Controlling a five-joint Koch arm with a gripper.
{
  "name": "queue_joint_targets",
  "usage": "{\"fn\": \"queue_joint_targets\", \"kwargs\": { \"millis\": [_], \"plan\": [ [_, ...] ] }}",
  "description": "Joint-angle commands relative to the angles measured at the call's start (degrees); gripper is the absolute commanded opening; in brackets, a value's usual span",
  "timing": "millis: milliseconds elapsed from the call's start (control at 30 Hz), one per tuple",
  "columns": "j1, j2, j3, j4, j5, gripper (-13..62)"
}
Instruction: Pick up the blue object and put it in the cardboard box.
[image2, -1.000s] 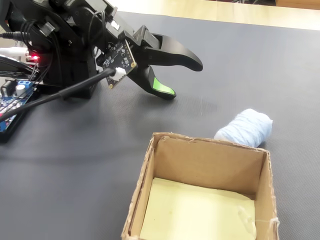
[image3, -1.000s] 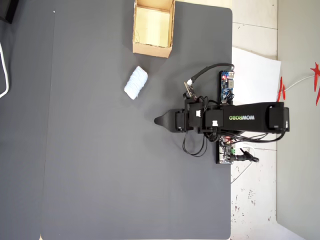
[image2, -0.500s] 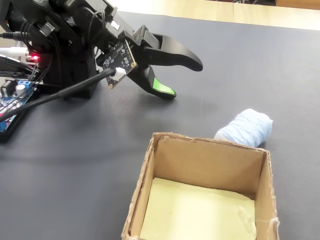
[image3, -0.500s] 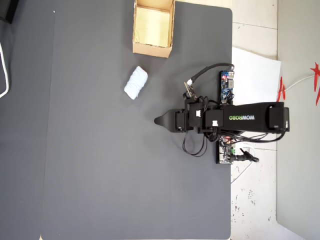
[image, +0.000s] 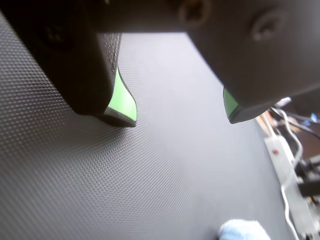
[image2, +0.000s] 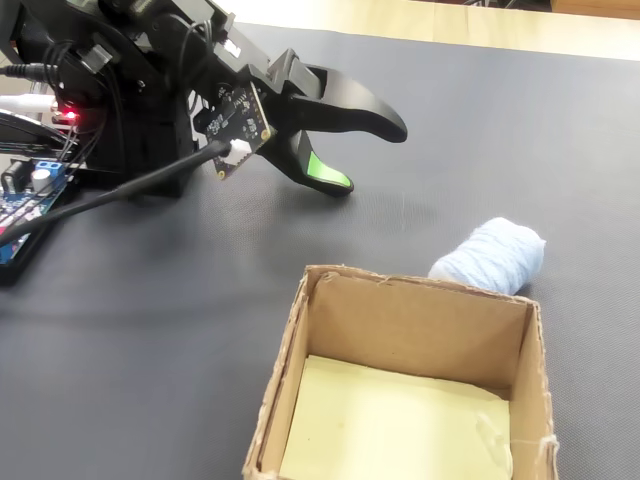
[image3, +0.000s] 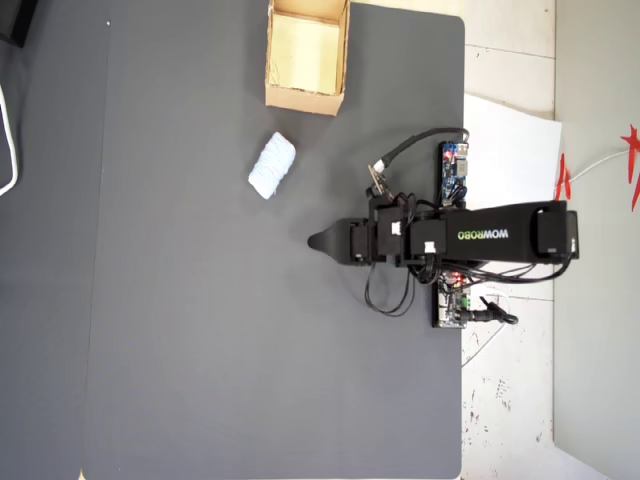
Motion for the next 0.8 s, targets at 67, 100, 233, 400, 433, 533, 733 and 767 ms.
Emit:
{"fn": "queue_joint_targets", "kwargs": {
  "millis": [67, 100, 233, 400, 433, 533, 733, 767],
  "plan": [
    [1.2, 5.0, -3.8, -4.1, -10.7, 34.2],
    [1.7, 4.9, -4.7, -4.2, -12.5, 34.2],
    [4.7, 3.7, -11.0, -2.0, -14.9, 34.2],
    [9.0, -5.0, -26.9, 9.3, -14.8, 33.9],
    [9.8, -7.4, -30.2, 13.1, -14.8, 33.9],
    [11.2, -11.8, -36.1, 17.5, -14.2, 33.9],
    [14.7, -22.5, -47.5, 28.8, -12.7, 33.9],
    [14.9, -23.8, -48.6, 29.5, -12.6, 33.9]
  ]
}}
